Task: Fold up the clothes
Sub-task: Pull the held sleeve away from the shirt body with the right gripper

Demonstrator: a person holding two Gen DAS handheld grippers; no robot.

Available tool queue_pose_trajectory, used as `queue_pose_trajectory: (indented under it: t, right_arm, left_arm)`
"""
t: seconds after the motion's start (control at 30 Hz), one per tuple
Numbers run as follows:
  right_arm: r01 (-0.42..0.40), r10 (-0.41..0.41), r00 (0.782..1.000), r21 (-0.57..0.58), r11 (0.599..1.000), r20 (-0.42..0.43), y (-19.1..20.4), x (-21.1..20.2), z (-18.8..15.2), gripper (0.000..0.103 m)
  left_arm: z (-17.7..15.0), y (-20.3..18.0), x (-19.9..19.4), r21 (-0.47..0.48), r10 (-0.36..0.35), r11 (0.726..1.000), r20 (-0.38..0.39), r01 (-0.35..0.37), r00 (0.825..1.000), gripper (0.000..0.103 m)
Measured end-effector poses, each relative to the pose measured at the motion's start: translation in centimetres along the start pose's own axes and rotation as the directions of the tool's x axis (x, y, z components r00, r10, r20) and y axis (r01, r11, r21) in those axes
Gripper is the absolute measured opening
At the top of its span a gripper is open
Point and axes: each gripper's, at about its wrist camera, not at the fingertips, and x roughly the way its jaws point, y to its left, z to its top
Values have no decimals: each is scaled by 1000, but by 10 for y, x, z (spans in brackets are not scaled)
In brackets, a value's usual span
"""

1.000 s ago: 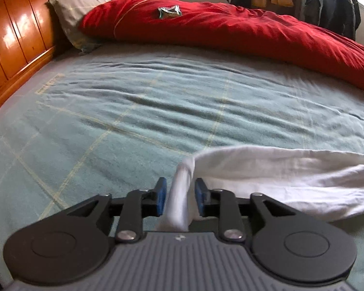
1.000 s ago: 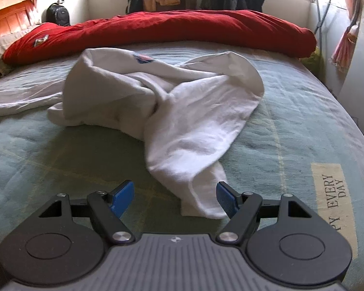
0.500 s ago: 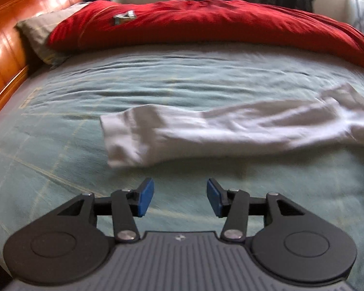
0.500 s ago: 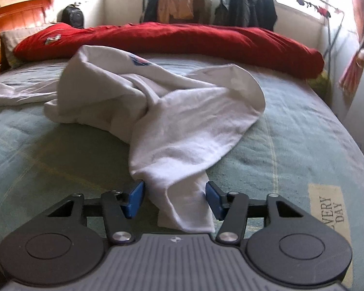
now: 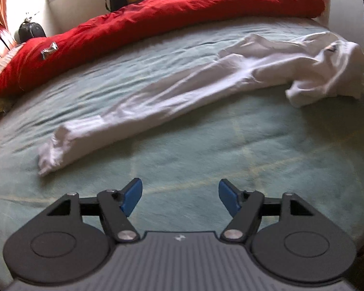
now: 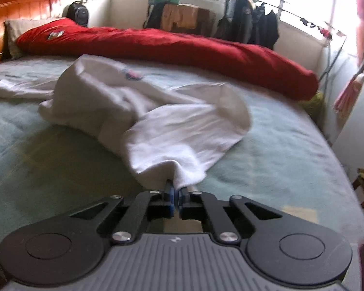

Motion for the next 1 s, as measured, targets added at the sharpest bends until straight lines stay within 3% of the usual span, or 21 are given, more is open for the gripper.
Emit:
queue_pose_trajectory:
  t: [0.13, 0.33, 0.6, 0.77, 1.0]
  right_arm:
    - [19, -20, 1000, 57, 998, 6, -33, -5, 9, 4]
    - [112, -112, 994, 70, 991, -12, -82, -2, 25, 4]
    - [251, -249, 965, 9, 968, -81, -145, 22, 49, 4]
    - [329, -339, 929, -89, 940, -146, -176, 50, 63, 4]
    - [435, -468, 857, -181, 882, -217, -226, 89, 70, 4]
  left_arm:
    - [-6, -26, -3, 35, -19, 999, 7, 19, 1000, 71]
    - [1, -75, 1, 97, -98, 991, 39, 94, 994, 71]
    - [19, -124, 18, 137, -192, 973, 48, 184, 980, 71]
    - [26, -141, 33, 147, -211, 968, 25, 205, 977, 71]
    - [34, -149, 46, 157, -195, 969, 14, 191, 981, 71]
